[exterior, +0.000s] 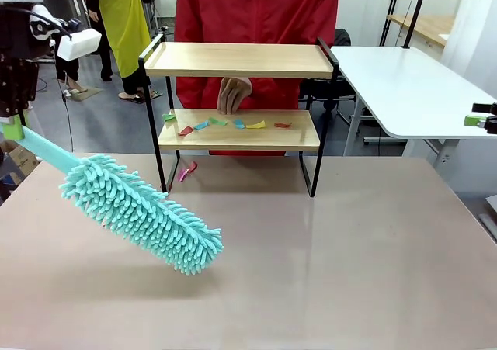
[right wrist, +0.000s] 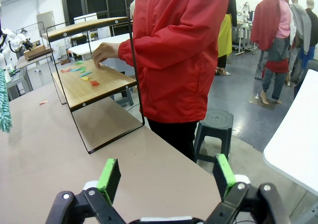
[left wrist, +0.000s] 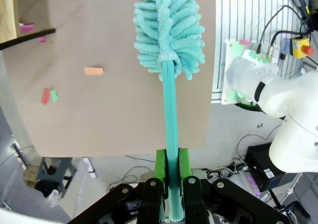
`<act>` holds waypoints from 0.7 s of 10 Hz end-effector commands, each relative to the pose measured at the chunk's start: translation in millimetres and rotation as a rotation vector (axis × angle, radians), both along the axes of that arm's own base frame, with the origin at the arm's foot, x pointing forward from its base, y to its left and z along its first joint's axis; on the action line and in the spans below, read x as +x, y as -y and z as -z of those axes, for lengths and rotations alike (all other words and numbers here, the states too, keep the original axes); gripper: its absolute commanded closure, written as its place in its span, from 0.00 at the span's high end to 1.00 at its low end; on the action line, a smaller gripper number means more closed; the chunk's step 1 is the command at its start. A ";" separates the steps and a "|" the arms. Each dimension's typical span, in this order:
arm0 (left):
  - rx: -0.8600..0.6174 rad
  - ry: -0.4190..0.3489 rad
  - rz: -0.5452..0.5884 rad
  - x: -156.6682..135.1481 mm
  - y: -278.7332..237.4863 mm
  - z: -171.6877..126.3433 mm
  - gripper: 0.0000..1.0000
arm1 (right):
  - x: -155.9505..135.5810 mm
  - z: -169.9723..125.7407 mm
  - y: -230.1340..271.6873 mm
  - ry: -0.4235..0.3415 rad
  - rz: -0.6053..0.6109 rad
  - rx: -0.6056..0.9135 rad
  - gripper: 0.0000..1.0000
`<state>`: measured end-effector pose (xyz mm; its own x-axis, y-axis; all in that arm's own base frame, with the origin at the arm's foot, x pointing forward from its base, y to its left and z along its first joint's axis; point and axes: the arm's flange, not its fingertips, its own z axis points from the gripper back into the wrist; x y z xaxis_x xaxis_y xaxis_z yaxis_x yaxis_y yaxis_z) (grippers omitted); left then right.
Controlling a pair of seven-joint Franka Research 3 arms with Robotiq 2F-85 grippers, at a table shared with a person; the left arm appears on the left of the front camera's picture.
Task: Clean the shelf.
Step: Clean the specific section of the Shelf indicated by the human with the Duster.
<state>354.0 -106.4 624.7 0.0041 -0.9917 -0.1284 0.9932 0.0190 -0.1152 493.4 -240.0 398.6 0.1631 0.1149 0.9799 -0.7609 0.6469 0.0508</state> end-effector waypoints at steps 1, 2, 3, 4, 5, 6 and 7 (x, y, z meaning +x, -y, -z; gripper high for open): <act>-0.072 0.000 0.051 4.6 6.8 9.0 0.13 | 0.1 -2.0 -1.6 0.003 0.001 -0.002 1.00; -0.134 -0.007 0.068 13.3 10.1 17.1 0.13 | 0.1 -2.0 -1.6 0.003 0.001 -0.002 1.00; -0.196 -0.009 0.072 15.0 11.5 23.6 0.13 | 0.1 -2.0 -1.6 0.003 0.001 -0.002 1.00; -0.251 -0.002 0.057 12.8 15.3 28.4 0.13 | 0.1 -2.0 -1.6 0.003 0.001 -0.002 1.00; -0.334 0.021 0.045 9.9 22.7 30.4 0.13 | 0.1 -2.0 -1.6 0.003 0.001 -0.002 1.00; -0.429 0.039 -0.012 5.0 34.5 32.6 0.13 | 0.1 -2.0 -1.6 0.003 0.001 -0.002 1.00; -0.473 0.047 -0.072 1.1 43.5 34.5 0.13 | 0.1 -2.0 -1.6 0.003 0.001 -0.002 1.00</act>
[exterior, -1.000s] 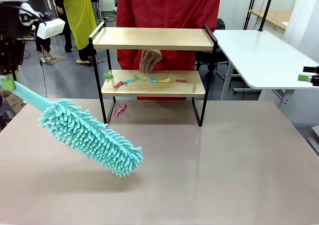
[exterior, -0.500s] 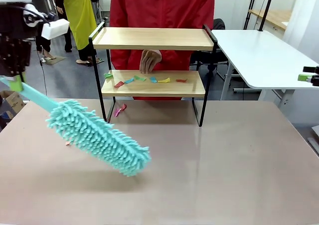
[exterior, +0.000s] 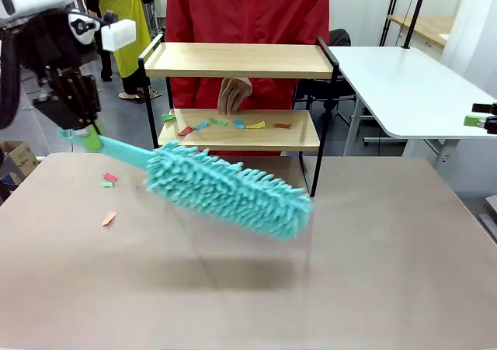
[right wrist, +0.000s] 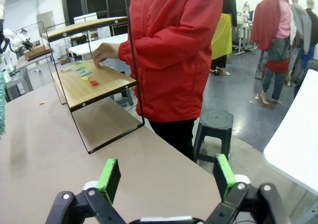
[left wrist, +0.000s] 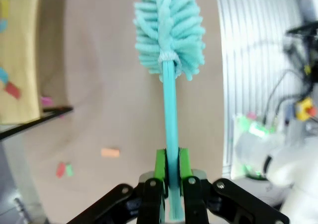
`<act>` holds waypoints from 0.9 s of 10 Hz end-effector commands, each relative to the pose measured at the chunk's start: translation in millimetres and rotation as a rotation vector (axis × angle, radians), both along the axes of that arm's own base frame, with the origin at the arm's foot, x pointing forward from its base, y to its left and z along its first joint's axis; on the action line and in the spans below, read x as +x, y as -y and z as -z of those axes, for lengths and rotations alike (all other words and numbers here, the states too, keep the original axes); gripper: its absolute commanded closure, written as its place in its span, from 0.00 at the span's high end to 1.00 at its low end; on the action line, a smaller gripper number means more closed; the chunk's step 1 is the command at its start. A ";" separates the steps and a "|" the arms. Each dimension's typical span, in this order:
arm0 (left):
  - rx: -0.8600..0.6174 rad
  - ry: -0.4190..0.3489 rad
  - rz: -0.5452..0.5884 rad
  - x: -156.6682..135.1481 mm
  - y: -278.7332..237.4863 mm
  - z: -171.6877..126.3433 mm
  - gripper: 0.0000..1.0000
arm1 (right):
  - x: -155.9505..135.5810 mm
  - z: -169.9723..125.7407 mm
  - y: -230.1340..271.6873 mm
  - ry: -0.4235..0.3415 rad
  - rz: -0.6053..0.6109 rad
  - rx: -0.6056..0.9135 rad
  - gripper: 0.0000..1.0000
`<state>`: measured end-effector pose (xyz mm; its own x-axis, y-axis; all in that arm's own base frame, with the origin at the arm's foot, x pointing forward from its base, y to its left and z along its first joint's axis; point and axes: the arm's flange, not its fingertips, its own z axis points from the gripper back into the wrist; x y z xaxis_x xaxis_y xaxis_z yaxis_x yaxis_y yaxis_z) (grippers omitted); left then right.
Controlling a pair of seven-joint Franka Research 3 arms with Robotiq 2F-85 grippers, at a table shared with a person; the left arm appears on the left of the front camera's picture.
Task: Clean the shelf.
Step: Clean the specific section of the Shelf indicated by the human with the Duster.
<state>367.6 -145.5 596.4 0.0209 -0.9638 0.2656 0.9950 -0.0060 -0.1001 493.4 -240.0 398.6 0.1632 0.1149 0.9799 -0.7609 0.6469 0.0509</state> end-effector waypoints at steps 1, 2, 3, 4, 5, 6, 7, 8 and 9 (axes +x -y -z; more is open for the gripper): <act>-0.115 0.002 -0.129 -16.2 20.1 7.2 0.13 | 0.1 -2.0 -1.6 0.003 0.001 -0.002 1.00; -0.131 -0.061 -0.229 -18.6 32.7 8.0 0.13 | 0.1 -2.0 -1.6 0.003 0.001 -0.002 1.00; -0.119 -0.097 -0.333 -22.7 47.4 6.9 0.13 | 0.1 -2.0 -1.6 0.003 0.001 -0.002 1.00; -0.128 -0.116 -0.431 -29.0 62.6 3.9 0.13 | 0.1 -2.0 -1.6 0.003 0.001 -0.002 1.00; -0.107 -0.130 -0.554 -34.4 76.8 0.7 0.13 | 0.1 -2.0 -1.6 0.003 0.001 -0.002 1.00; -0.063 -0.104 -0.696 -38.2 83.7 -2.6 0.13 | 0.1 -2.0 -1.6 0.003 0.001 -0.002 1.00; -0.107 -0.081 -0.747 -41.1 88.9 -9.5 0.13 | 0.1 -2.0 -1.6 0.003 0.001 -0.002 1.00; -0.082 -0.056 -0.814 -43.6 94.8 -13.2 0.13 | 0.1 -2.0 -1.6 0.003 0.001 -0.002 1.00; -0.078 -0.012 -0.872 -42.9 100.1 -17.9 0.13 | 0.1 -2.0 -1.6 0.003 0.001 -0.002 1.00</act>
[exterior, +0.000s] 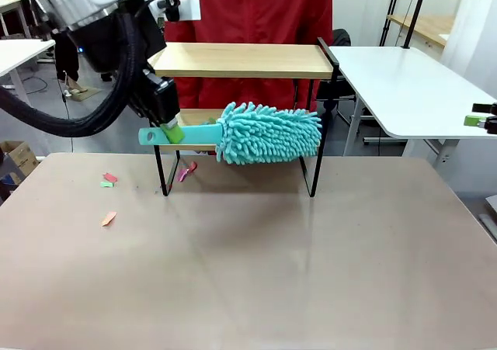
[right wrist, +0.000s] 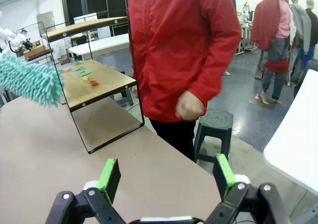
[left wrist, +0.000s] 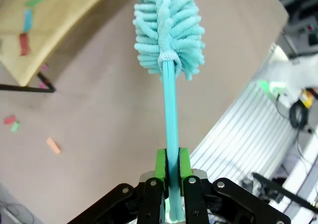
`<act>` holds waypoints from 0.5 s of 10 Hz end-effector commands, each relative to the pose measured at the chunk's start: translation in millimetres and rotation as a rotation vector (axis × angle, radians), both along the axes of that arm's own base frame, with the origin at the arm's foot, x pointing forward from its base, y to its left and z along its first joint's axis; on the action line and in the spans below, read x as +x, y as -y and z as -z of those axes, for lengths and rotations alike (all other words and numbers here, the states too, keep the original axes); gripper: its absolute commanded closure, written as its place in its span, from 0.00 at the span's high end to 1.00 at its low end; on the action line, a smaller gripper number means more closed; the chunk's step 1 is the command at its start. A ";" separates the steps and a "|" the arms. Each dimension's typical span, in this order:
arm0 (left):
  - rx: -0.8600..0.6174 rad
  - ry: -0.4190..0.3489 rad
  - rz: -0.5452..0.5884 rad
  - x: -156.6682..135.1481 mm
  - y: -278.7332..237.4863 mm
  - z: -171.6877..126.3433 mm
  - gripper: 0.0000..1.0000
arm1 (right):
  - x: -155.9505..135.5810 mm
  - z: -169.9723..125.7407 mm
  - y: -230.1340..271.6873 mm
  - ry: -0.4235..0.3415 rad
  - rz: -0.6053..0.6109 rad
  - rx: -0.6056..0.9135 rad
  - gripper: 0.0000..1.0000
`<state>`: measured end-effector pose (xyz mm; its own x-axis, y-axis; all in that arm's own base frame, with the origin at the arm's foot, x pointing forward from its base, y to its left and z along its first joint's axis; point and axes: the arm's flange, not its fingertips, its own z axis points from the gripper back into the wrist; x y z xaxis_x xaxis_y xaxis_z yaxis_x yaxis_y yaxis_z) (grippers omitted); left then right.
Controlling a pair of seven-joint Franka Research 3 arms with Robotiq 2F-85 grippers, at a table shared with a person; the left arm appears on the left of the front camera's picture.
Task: Clean the shelf.
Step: Clean the specific section of the Shelf indicated by the human with the Duster.
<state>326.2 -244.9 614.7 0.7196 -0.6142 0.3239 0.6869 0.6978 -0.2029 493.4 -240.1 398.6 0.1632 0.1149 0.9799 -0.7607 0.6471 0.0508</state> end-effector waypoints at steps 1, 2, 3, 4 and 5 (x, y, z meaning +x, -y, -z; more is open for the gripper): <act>0.048 0.071 -0.128 0.6 6.0 -2.7 0.13 | 0.2 -2.0 -1.7 0.003 0.000 -0.002 1.00; 0.076 0.073 -0.170 6.9 14.4 -2.0 0.13 | 0.2 -2.0 -1.7 0.003 0.000 -0.002 1.00; 0.052 0.099 -0.155 15.2 27.4 -1.1 0.13 | 0.2 -2.0 -1.7 0.003 0.000 -0.002 1.00; 0.034 0.089 -0.106 25.4 41.4 -0.1 0.13 | 0.2 -2.0 -1.7 0.003 0.000 -0.002 1.00; 0.043 0.075 -0.134 6.2 13.9 -2.2 0.13 | 0.2 -2.0 -1.7 0.003 0.000 -0.002 1.00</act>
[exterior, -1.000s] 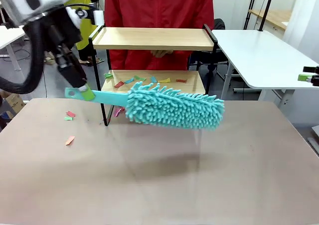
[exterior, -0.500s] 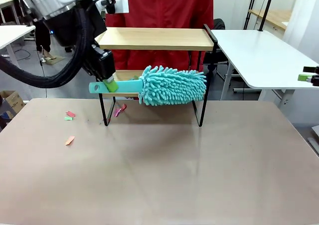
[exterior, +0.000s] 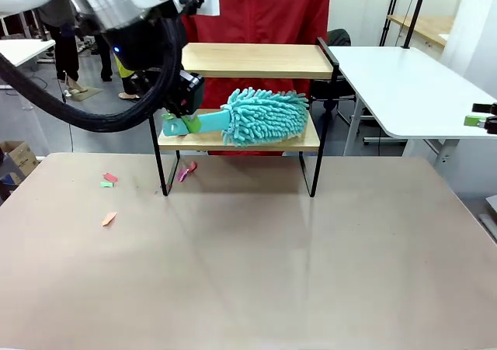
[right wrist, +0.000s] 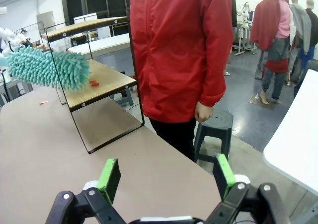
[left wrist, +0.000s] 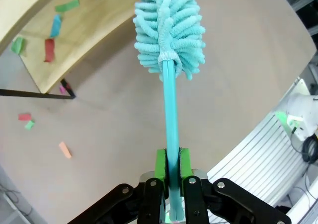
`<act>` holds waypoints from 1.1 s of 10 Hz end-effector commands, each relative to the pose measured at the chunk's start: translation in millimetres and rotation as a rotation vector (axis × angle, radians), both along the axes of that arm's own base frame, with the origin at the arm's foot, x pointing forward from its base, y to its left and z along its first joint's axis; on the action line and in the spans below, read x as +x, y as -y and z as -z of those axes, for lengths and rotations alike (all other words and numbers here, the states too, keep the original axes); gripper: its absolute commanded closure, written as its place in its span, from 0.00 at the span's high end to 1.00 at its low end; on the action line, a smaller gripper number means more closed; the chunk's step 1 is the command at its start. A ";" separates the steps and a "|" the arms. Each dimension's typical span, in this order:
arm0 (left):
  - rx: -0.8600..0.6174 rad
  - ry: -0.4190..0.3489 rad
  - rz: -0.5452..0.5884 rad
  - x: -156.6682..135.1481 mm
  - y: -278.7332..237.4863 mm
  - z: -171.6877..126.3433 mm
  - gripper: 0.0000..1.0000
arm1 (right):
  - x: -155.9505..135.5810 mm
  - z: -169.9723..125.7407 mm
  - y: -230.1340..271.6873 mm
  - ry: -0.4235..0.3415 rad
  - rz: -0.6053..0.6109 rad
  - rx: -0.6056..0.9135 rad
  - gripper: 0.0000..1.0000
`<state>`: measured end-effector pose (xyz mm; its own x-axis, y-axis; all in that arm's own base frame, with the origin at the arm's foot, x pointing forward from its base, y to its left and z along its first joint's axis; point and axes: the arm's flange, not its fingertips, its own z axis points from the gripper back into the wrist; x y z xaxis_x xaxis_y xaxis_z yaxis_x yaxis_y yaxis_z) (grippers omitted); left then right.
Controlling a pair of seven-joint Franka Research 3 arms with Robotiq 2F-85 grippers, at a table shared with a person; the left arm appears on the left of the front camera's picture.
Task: Clean the shelf.
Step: Clean the specific section of the Shelf indicated by the human with the Duster.
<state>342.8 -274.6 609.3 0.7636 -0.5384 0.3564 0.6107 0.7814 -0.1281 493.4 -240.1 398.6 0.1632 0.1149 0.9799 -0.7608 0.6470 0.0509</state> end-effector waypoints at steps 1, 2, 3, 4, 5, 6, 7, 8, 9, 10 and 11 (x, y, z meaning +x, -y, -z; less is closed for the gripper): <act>0.006 0.003 -0.015 -10.4 -15.8 -7.6 0.13 | 0.2 -2.0 -1.7 0.003 0.000 -0.002 1.00; 0.006 0.003 -0.015 -10.4 -15.8 -7.6 0.13 | 0.2 -2.0 -1.7 0.003 0.000 -0.002 1.00; 0.000 -0.004 -0.002 -1.0 -3.0 -1.0 0.13 | 0.2 -2.0 -1.7 0.003 0.000 -0.002 1.00; 0.007 0.045 -0.057 -2.0 26.2 -6.1 0.13 | 0.2 -2.0 -1.7 0.003 0.000 -0.002 1.00; -0.010 0.079 -0.112 -6.4 42.4 -7.2 0.13 | 0.2 -2.0 -1.7 0.003 0.000 -0.002 1.00; -0.049 0.090 -0.155 -10.7 51.7 -6.5 0.13 | 0.2 -2.0 -1.7 0.003 0.000 -0.002 1.00; -0.073 0.098 -0.202 -13.7 61.6 -3.8 0.13 | 0.2 -2.0 -1.7 0.003 0.000 -0.002 1.00; -0.075 0.101 -0.255 -16.8 81.2 1.8 0.13 | 0.2 -2.0 -1.7 0.003 0.000 -0.002 1.00; -0.070 0.107 -0.299 -18.7 103.1 8.3 0.13 | 0.2 -2.0 -1.7 0.003 0.000 -0.002 1.00; -0.048 0.126 -0.368 -22.8 124.2 15.0 0.13 | 0.2 -2.0 -1.7 0.003 0.000 -0.002 1.00; -0.071 0.139 -0.398 -24.3 142.4 18.3 0.13 | 0.2 -2.0 -1.7 0.003 0.000 -0.002 1.00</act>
<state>311.6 -393.6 588.1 0.8501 -0.2366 0.4704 0.3417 0.9276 -0.1510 493.4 -240.1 398.6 0.1631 0.1149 0.9799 -0.7608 0.6470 0.0508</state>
